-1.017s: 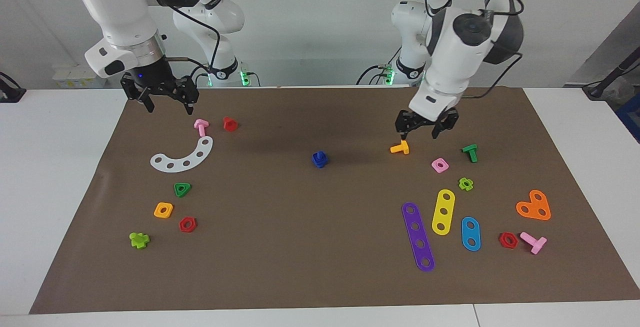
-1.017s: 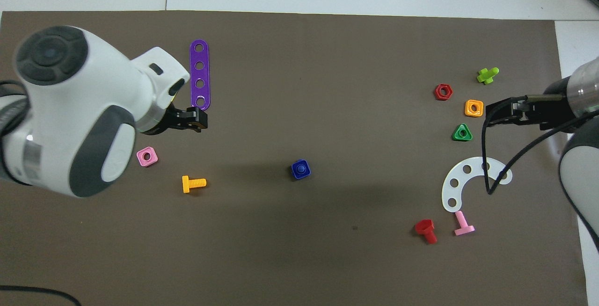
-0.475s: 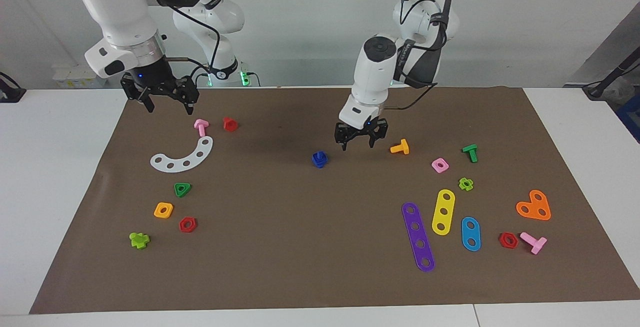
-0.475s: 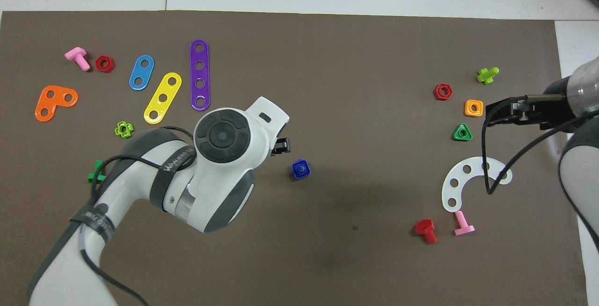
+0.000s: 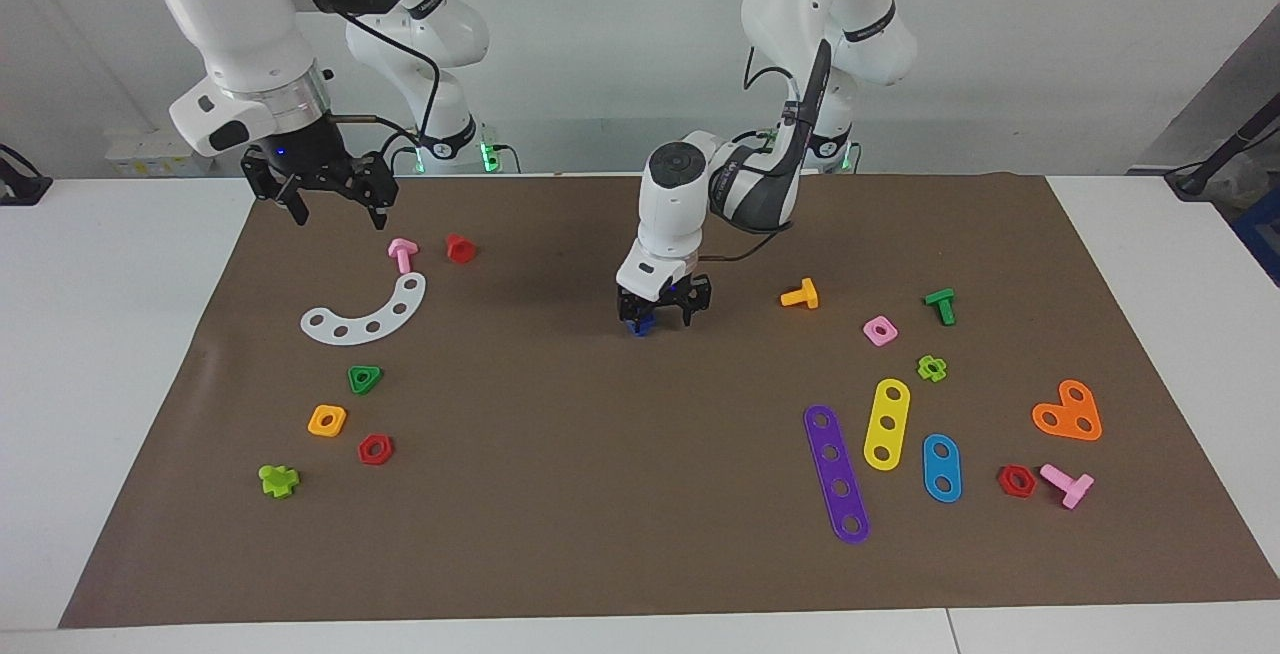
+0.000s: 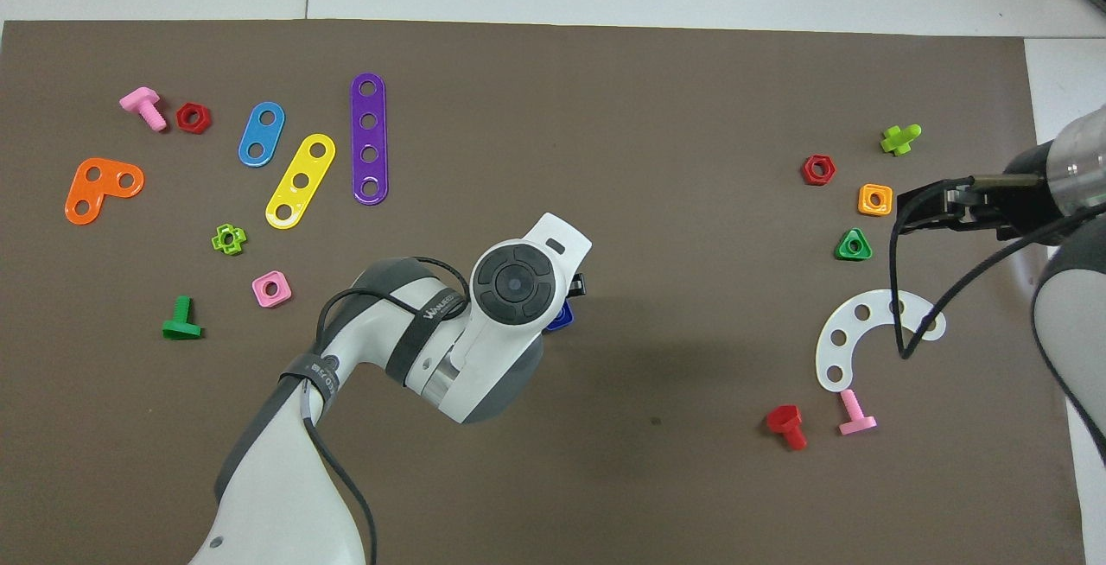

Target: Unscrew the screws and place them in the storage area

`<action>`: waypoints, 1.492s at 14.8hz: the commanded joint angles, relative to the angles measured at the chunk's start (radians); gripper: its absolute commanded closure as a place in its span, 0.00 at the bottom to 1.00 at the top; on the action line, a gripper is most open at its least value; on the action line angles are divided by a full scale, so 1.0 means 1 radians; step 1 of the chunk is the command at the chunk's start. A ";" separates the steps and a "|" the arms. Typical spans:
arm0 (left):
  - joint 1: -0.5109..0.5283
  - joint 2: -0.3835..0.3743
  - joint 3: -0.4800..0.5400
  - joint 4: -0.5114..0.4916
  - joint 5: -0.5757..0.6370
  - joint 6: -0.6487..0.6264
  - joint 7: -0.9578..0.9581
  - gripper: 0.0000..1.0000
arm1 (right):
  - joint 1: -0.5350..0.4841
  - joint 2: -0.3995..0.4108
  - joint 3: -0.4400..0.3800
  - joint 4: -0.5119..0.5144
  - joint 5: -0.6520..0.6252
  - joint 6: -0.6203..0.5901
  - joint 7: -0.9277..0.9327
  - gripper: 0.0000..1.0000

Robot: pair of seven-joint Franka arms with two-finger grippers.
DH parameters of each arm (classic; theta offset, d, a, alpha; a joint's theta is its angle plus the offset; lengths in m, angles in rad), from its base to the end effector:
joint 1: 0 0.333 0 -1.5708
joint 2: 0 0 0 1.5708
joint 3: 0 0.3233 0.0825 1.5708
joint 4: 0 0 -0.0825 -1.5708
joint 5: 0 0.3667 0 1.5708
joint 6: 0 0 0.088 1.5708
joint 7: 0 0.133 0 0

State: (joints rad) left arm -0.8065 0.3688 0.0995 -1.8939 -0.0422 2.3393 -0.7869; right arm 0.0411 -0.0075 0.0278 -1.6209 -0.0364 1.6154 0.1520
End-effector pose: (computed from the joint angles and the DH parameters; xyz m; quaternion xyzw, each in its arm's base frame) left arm 0.4732 -0.4106 0.3095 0.9980 0.0499 0.0303 0.0253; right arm 0.5373 0.0324 0.5910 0.9990 -0.0407 0.0030 0.0181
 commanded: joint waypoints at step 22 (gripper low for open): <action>-0.054 0.022 0.014 0.021 -0.175 -0.014 -0.002 1.00 | -0.020 -0.022 0.006 -0.019 0.023 -0.008 -0.029 0.00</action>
State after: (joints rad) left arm -0.8585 0.3946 0.1066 -1.8776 -0.1731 2.3376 -0.7899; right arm 0.0406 -0.0076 0.0275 -1.6209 -0.0364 1.6154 0.1520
